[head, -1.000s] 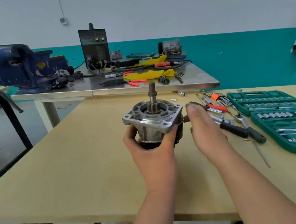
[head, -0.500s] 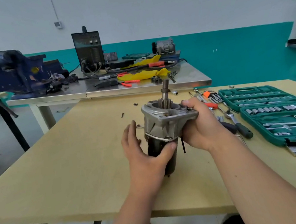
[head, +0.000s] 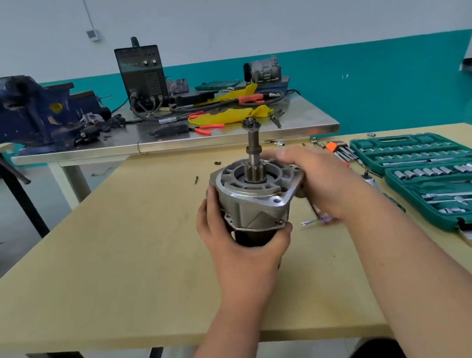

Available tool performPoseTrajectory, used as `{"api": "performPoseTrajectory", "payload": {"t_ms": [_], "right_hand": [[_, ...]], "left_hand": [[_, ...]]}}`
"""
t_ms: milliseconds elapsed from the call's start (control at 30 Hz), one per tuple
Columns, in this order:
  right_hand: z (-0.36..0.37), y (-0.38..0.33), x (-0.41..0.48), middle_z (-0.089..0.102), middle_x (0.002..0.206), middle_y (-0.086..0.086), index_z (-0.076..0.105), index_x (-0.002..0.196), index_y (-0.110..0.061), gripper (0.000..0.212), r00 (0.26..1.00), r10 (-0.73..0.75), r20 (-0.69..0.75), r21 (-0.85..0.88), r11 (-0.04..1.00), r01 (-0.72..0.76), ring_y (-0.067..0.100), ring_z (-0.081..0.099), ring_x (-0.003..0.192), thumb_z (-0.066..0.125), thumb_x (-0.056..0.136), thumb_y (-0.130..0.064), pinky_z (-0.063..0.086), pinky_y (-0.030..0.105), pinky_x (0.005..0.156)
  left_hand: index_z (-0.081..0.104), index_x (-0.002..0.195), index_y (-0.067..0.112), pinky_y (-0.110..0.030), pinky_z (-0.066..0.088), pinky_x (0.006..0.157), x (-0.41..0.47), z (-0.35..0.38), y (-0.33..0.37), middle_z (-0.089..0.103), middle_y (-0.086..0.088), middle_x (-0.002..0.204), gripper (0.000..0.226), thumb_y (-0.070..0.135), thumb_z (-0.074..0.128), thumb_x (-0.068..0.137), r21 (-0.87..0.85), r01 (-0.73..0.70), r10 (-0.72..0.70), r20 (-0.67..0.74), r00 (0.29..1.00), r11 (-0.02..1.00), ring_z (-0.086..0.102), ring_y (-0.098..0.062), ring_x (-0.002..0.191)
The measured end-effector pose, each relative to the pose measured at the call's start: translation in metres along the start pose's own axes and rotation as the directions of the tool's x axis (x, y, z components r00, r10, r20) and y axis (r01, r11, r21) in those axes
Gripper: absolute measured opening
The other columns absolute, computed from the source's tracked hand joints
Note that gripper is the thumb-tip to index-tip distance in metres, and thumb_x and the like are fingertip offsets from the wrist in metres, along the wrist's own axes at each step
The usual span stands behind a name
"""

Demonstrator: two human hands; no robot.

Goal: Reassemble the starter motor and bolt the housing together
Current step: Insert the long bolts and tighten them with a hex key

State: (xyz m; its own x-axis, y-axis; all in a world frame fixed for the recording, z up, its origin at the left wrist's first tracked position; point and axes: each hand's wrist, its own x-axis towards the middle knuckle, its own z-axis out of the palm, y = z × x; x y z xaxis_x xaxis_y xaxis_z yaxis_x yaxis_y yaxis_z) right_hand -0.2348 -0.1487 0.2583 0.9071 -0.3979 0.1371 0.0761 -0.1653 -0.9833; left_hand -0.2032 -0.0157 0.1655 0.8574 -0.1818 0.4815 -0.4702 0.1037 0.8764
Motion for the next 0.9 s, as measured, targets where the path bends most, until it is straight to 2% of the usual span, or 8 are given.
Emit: {"api": "performPoseTrajectory", "payload": {"t_ms": [33, 100, 233, 300, 433, 500, 600, 900], "right_hand": [[0.001, -0.004, -0.005, 0.070, 0.094, -0.018, 0.072, 0.100, -0.037, 0.042, 0.992, -0.061, -0.111, -0.129, 0.991, 0.047, 0.001, 0.058, 0.079, 0.051, 0.067, -0.053, 0.036, 0.029, 0.069], [0.007, -0.006, -0.012, 0.064, 0.083, -0.035, 0.068, 0.089, -0.053, 0.032, 0.983, -0.151, -0.109, -0.232, 0.965, 0.122, -0.016, 0.057, 0.075, 0.050, 0.065, -0.065, 0.037, 0.023, 0.065], [0.009, -0.001, -0.009, 0.068, 0.107, -0.013, 0.069, 0.101, -0.041, 0.033, 0.993, -0.122, -0.003, -0.138, 0.983, 0.120, 0.012, 0.060, 0.108, 0.055, 0.072, -0.049, 0.046, 0.036, 0.087], [0.003, -0.002, -0.006, 0.069, 0.110, 0.001, 0.072, 0.098, -0.035, 0.027, 0.989, -0.121, 0.083, 0.006, 0.993, 0.121, 0.021, 0.062, 0.108, 0.056, 0.076, -0.036, 0.047, 0.038, 0.091], [-0.004, 0.006, -0.001, 0.072, 0.096, 0.006, 0.072, 0.097, -0.017, 0.027, 0.966, -0.185, 0.182, 0.316, 0.941, 0.121, 0.016, 0.068, 0.085, 0.051, 0.079, -0.017, 0.052, 0.024, 0.068], [-0.008, 0.009, 0.000, 0.072, 0.096, 0.007, 0.065, 0.105, -0.011, 0.031, 0.957, -0.183, 0.226, 0.385, 0.919, 0.085, 0.018, 0.066, 0.085, 0.048, 0.080, -0.016, 0.053, 0.025, 0.069], [-0.018, 0.013, 0.000, 0.071, 0.098, 0.008, 0.065, 0.105, -0.013, 0.032, 0.951, -0.175, 0.256, 0.415, 0.908, 0.055, 0.019, 0.065, 0.086, 0.047, 0.079, -0.017, 0.051, 0.029, 0.074], [-0.020, 0.005, 0.011, 0.072, 0.096, 0.009, 0.074, 0.093, -0.019, 0.036, 0.937, -0.133, 0.322, 0.312, 0.950, 0.027, 0.019, 0.066, 0.085, 0.045, 0.074, -0.010, 0.053, 0.028, 0.072]], "left_hand": [[0.027, 0.144, 0.045, -0.020, 0.039, 0.105, -0.002, 0.005, 0.002, 0.026, 0.007, 0.147, 0.110, 0.034, 0.086, 0.051, 0.016, 0.010, -0.009, -0.057, 0.998, 1.000, 0.037, -0.002, 0.133], [0.022, 0.140, 0.052, -0.036, 0.038, 0.110, -0.005, 0.014, 0.009, 0.018, 0.003, 0.151, 0.112, 0.027, 0.089, 0.054, 0.036, 0.032, -0.027, -0.133, 0.991, 0.999, 0.032, -0.015, 0.139], [0.015, 0.137, 0.053, -0.045, 0.036, 0.110, -0.013, 0.013, 0.007, 0.015, 0.003, 0.151, 0.112, 0.043, 0.086, 0.050, 0.064, 0.010, 0.000, -0.145, 0.989, 0.998, 0.028, -0.023, 0.140], [0.018, 0.137, 0.051, -0.042, 0.037, 0.109, -0.013, -0.002, 0.002, 0.022, 0.010, 0.144, 0.109, 0.055, 0.077, 0.045, 0.089, -0.013, 0.025, -0.142, 0.990, 0.996, 0.031, -0.018, 0.135], [0.009, 0.142, 0.050, -0.034, 0.031, 0.114, 0.006, -0.034, -0.004, 0.028, 0.020, 0.142, 0.125, 0.058, 0.081, 0.040, 0.129, -0.046, 0.036, 0.083, 0.996, 0.991, 0.028, 0.002, 0.134], [0.009, 0.143, 0.056, -0.015, 0.034, 0.108, 0.014, -0.039, 0.000, 0.035, 0.028, 0.143, 0.129, 0.055, 0.086, 0.040, 0.050, -0.027, 0.018, 0.187, 0.982, 0.998, 0.034, 0.013, 0.131], [0.018, 0.141, 0.053, 0.006, 0.031, 0.089, 0.015, -0.031, 0.004, 0.041, 0.035, 0.135, 0.126, 0.057, 0.088, 0.037, 0.074, -0.050, 0.037, 0.164, 0.986, 0.996, 0.039, 0.021, 0.121], [0.021, 0.141, 0.050, 0.006, 0.029, 0.091, 0.009, -0.022, 0.004, 0.043, 0.033, 0.136, 0.125, 0.058, 0.085, 0.034, 0.078, -0.044, 0.043, 0.012, 0.999, 0.996, 0.038, 0.021, 0.122]]}}
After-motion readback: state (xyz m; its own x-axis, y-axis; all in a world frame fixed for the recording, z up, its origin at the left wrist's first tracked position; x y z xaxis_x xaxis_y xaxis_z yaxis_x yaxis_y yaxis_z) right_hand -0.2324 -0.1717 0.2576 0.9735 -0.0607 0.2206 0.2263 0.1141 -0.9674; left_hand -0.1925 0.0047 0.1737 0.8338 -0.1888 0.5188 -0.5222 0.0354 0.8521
